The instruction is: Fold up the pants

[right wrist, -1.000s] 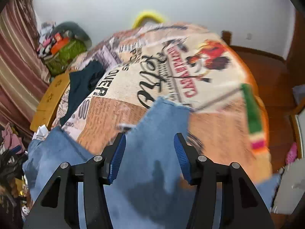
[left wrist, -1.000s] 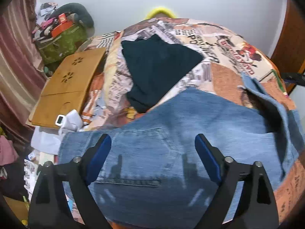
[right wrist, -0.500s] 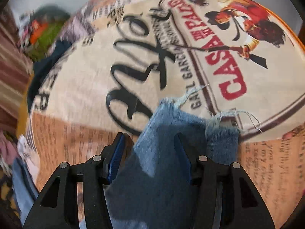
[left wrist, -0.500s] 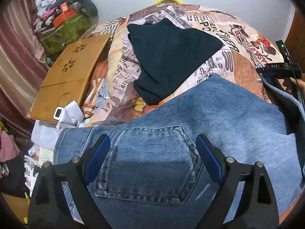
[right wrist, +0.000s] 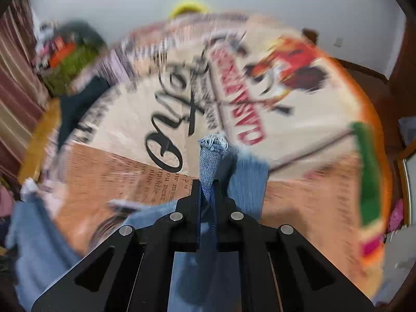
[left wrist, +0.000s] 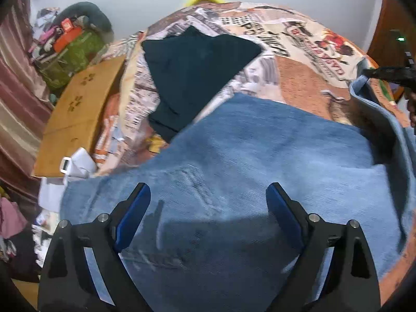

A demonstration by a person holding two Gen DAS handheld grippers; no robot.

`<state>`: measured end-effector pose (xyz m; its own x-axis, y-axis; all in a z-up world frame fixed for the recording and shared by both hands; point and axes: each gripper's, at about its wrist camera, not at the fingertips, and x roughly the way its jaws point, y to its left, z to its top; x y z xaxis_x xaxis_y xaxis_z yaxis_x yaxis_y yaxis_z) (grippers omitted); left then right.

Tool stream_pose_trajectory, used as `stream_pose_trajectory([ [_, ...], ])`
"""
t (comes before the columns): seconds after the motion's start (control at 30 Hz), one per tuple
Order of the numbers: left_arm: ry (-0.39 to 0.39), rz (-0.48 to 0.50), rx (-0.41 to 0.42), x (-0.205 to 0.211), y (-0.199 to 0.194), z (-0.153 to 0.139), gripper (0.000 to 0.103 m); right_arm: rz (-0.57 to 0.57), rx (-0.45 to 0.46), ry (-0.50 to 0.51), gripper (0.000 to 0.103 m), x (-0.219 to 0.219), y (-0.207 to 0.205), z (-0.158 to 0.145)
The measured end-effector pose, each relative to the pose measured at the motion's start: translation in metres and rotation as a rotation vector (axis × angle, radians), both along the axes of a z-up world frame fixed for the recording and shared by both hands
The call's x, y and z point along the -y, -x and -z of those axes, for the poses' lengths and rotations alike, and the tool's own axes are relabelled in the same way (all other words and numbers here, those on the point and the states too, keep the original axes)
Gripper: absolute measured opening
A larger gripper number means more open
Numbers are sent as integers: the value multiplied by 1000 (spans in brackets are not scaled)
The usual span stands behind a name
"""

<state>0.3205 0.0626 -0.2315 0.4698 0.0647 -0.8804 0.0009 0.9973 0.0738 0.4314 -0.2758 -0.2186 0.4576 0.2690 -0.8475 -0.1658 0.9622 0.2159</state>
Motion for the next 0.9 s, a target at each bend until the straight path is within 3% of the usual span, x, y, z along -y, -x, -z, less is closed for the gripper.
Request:
stream_pose_trajectory([
  [0.33,72,95,-50,58,24,-5,92,202,232,-62,6,130,120,-148],
  [0.43,76,118,-59,76,29,-6,92,208,273,-68,5,143,144,-162],
  [0.6,34,139,-40,94,37,-9,92,193,244,38,6,139,171,-138],
  [0.8,14,140,-29,95,45,-11,92,248,109,80,7,164,197,-77],
  [0.9,19,127,-27,88,48,-12,92,281,21,68,13,180,209,-52],
])
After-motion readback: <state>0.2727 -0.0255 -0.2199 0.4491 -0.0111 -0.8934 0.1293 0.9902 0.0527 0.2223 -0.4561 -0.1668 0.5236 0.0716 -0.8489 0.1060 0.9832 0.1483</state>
